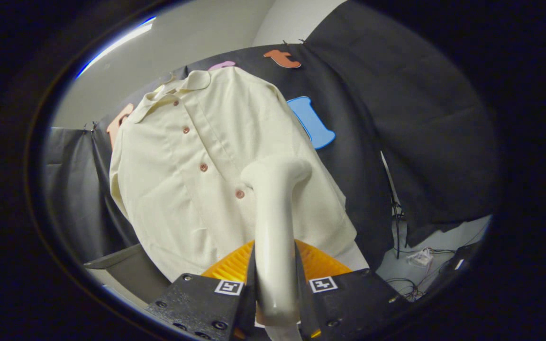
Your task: Iron the clothes twice with a garment steamer, once on the left side and once on the right side.
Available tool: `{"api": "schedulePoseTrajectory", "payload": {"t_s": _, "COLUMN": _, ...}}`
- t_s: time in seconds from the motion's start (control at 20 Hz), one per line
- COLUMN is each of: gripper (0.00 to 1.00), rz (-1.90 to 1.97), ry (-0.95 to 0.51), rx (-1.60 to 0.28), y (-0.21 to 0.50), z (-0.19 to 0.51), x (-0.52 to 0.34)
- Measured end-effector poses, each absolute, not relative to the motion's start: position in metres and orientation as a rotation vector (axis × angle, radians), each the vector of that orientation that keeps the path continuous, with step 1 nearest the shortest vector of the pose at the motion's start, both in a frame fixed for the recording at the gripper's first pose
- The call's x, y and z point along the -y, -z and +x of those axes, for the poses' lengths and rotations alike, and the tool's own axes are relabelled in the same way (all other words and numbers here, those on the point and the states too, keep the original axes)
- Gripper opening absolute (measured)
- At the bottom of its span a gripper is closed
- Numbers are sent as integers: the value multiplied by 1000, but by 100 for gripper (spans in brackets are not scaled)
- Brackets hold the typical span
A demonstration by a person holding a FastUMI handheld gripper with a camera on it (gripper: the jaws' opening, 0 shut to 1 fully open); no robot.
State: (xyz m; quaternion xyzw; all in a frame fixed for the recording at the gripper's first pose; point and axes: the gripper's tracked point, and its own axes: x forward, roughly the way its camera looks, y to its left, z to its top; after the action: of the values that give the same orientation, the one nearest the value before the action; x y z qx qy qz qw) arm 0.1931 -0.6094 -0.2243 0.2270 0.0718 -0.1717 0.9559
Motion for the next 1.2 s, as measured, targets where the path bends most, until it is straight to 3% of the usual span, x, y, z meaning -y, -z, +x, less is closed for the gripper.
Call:
{"api": "schedulePoseTrajectory", "payload": {"t_s": 0.7, "gripper": 37, "rz": 537, "ry": 398, "rx": -255, "y": 293, "z": 137, "x": 605}}
{"api": "schedulePoseTrajectory", "payload": {"t_s": 1.2, "gripper": 35, "rz": 575, "ry": 315, "rx": -215, "y": 245, "z": 81, "x": 539}}
